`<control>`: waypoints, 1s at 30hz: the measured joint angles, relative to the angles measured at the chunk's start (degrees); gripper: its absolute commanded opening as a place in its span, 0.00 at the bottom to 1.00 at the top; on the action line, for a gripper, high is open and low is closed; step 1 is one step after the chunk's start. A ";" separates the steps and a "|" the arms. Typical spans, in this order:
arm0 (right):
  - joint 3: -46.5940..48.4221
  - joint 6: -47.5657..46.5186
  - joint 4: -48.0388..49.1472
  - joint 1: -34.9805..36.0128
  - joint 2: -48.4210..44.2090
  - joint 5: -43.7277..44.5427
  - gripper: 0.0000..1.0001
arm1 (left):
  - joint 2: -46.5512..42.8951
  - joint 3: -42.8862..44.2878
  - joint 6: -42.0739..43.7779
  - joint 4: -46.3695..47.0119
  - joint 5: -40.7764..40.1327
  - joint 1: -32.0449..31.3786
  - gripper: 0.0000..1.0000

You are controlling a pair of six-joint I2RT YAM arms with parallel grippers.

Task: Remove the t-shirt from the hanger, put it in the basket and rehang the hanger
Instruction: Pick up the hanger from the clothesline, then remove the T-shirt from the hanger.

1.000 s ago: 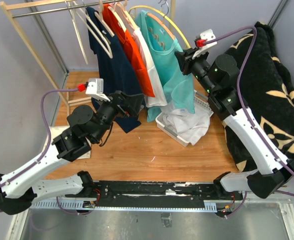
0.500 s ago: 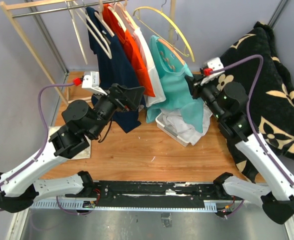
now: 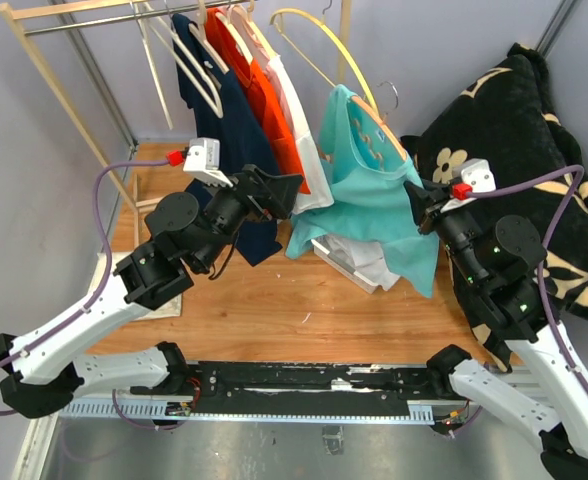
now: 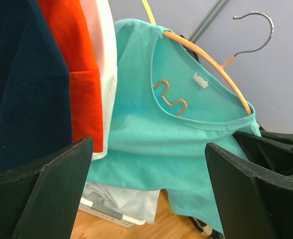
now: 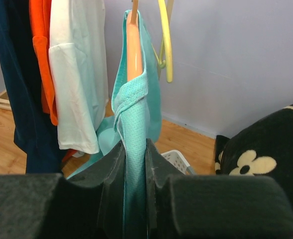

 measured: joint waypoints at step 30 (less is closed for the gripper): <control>-1.60 2.08 -9.94 0.00 -11.30 -2.80 0.01 | 20.96 6.82 8.55 12.72 5.90 0.00 0.90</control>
